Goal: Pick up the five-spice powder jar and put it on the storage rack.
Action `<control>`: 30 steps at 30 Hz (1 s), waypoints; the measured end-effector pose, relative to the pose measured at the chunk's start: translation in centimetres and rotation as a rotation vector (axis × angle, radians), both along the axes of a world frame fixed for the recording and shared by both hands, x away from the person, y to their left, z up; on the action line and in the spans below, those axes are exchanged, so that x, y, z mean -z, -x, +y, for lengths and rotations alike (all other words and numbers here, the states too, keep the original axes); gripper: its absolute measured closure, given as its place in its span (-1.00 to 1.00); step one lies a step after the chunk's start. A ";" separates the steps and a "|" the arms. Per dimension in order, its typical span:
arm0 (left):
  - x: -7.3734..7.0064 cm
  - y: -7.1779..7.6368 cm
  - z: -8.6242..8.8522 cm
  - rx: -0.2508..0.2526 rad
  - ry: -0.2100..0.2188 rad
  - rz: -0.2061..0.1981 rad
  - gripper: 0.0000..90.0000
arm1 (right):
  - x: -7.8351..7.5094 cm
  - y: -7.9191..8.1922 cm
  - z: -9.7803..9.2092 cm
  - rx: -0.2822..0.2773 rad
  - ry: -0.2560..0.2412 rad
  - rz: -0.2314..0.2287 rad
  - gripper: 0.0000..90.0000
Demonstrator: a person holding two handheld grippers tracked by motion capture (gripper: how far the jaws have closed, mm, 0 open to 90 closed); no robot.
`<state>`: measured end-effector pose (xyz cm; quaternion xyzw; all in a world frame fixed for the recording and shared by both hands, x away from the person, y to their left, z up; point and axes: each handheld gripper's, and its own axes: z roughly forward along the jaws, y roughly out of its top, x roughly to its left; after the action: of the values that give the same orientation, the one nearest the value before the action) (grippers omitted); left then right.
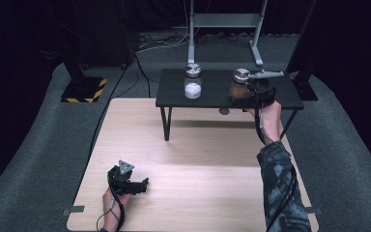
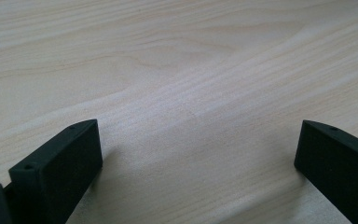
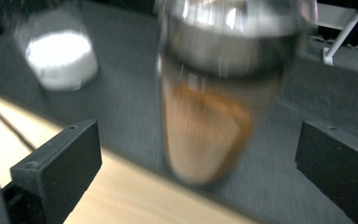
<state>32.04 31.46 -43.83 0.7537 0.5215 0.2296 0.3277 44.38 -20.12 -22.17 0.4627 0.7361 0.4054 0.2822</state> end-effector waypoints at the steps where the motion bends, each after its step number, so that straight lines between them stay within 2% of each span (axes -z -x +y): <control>1: 0.0 0.0 0.0 0.000 0.000 0.000 -0.99 | 0.2 0.6 -0.2 0.000 0.003 0.005 -1.00; 2: 0.0 0.0 0.0 0.000 0.000 0.000 -0.99 | 0.7 1.4 -0.5 -0.001 0.003 0.005 -1.00; 3: 0.0 0.0 0.0 0.000 0.000 0.000 -0.99 | 0.7 1.4 -0.5 -0.001 0.003 0.005 -1.00; 4: 0.0 0.0 0.0 0.000 0.000 0.000 -0.99 | 1.8 2.9 -1.1 0.004 0.000 0.007 -1.00; 5: 0.0 0.0 0.0 0.000 0.000 0.000 -0.99 | 1.8 2.9 -1.1 0.004 0.000 0.007 -1.00; 6: 0.0 0.0 0.0 0.001 0.000 0.000 -0.99 | 2.5 3.7 -1.4 0.003 0.000 0.014 -1.00; 7: 0.0 0.0 0.0 0.001 0.000 0.000 -0.99 | 4.3 5.5 -1.8 0.015 0.002 0.023 -1.00; 8: 0.0 0.0 0.0 0.001 0.000 0.000 -0.99 | 4.3 5.5 -1.8 0.015 0.002 0.023 -1.00; 9: 0.0 0.0 0.0 0.001 0.000 0.000 -0.99 | 5.3 6.4 -1.9 0.021 0.008 0.031 -1.00; 10: 0.0 0.0 0.0 0.002 0.000 0.001 -0.99 | 7.2 8.2 -1.8 0.051 0.058 0.060 -1.00; 11: 0.0 0.0 0.0 0.002 0.000 0.000 -0.99 | 8.4 9.2 -2.0 0.074 0.057 0.065 -1.00; 12: 0.0 0.0 0.0 0.004 0.000 0.001 -0.99 | 8.4 9.2 -2.0 0.074 0.057 0.065 -1.00; 13: 0.0 0.0 0.0 0.003 0.001 0.001 -0.99 | 10.8 10.9 -3.0 0.096 0.013 0.101 -1.00; 14: 0.0 0.0 0.0 0.003 0.000 0.001 -0.99 | 12.0 11.8 -3.1 0.113 0.011 0.116 -1.00; 17: 0.0 0.0 0.0 0.002 0.000 0.001 -0.99 | 15.0 14.0 -3.2 0.151 0.028 0.170 -1.00; 19: 0.0 0.0 0.0 0.002 0.001 0.001 -0.99 | 16.6 15.1 -3.0 0.175 0.041 0.190 -1.00; 20: 0.0 0.0 0.0 0.002 0.001 0.000 -0.99 | 17.3 15.6 -2.7 0.194 0.065 0.197 -1.00; 21: 0.0 0.0 0.0 0.002 0.001 0.001 -0.99 | 17.3 15.6 -2.7 0.194 0.065 0.197 -1.00; 22: 0.0 0.0 0.0 0.002 0.000 0.001 -0.99 | 18.4 16.7 -2.5 0.236 0.073 0.195 -1.00; 27: 0.0 0.0 0.0 0.002 0.000 0.000 -0.99 | 19.7 17.7 -3.1 0.281 0.051 0.205 -1.00; 30: 0.0 0.0 0.0 0.001 0.001 0.000 -0.99 | 20.1 17.8 -3.3 0.287 0.044 0.212 -1.00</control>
<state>32.00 31.42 -43.83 0.7538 0.5212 0.2292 0.3279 26.59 -23.42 -42.31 0.5968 0.6968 0.2939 0.2681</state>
